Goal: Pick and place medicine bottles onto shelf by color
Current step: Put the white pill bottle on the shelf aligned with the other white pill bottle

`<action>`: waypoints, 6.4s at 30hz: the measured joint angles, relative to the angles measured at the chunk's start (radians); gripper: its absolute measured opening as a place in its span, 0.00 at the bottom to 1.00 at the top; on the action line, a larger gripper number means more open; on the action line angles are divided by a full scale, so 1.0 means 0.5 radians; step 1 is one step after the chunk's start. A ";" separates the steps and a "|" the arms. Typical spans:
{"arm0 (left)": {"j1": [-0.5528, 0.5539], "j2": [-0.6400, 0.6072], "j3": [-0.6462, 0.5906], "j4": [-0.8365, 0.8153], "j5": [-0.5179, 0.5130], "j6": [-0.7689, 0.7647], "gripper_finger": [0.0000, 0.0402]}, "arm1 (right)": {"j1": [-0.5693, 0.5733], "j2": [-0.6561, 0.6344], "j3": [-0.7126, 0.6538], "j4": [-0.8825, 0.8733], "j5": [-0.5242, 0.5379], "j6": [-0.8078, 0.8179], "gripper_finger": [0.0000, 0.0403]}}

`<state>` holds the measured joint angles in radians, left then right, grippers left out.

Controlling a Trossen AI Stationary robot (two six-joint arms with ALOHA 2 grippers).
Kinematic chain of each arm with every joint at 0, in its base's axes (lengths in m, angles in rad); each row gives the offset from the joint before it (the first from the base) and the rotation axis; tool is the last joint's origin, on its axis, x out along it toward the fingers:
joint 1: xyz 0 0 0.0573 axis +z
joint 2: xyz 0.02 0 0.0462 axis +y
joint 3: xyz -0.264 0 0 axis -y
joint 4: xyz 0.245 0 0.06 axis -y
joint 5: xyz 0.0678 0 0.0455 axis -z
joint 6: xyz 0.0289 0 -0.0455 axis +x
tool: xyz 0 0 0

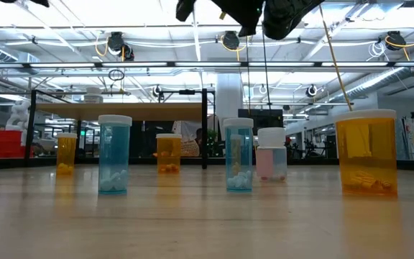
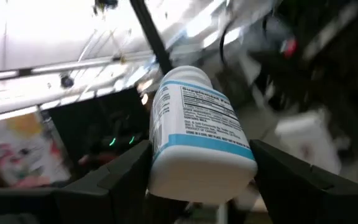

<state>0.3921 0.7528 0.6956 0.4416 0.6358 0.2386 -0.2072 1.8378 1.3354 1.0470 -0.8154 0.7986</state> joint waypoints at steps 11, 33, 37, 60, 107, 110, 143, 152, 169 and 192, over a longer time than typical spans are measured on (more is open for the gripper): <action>-0.208 -0.009 0.252 -0.803 -0.572 0.369 0.58 | -0.227 -0.099 -0.002 -0.504 -0.205 -0.050 0.63; -0.569 0.815 1.576 -2.277 -1.561 -1.149 0.84 | -0.262 -0.098 -0.002 -0.867 0.419 -1.183 0.63; -0.572 0.895 1.659 -2.494 -1.599 -1.384 0.93 | -0.246 -0.098 -0.002 -0.881 0.482 -1.267 0.63; -0.557 0.999 1.670 -2.703 -1.736 -1.498 0.92 | -0.231 -0.097 -0.002 -0.605 0.528 -1.181 0.63; -0.263 0.896 1.668 -3.452 -1.638 -1.802 0.61 | -0.277 -0.603 -0.002 -2.592 0.860 -2.083 0.80; -0.153 0.909 1.668 -3.501 -1.637 -1.802 0.61 | -0.277 -0.718 -0.046 -2.781 0.946 -2.108 0.80; 1.092 1.459 1.669 -4.024 -1.693 -1.484 0.61 | -0.280 -1.499 -0.896 -1.886 1.167 -2.139 0.80; 1.216 1.514 1.669 -4.025 -1.623 -1.462 0.61 | -0.280 -1.499 -0.896 -1.884 1.167 -2.145 0.80; 1.214 1.599 1.666 -4.025 -1.601 -1.460 0.61 | -0.280 -1.499 -0.896 -1.882 1.166 -2.147 0.80; 1.214 1.598 1.666 -4.007 -1.709 -1.411 0.67 | -0.280 -1.499 -0.895 -1.883 1.165 -2.147 0.80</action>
<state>0.9993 1.5517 1.5284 -1.5620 -0.2188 -0.4671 -0.3473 1.0882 0.8879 0.1055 -0.2329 -0.2749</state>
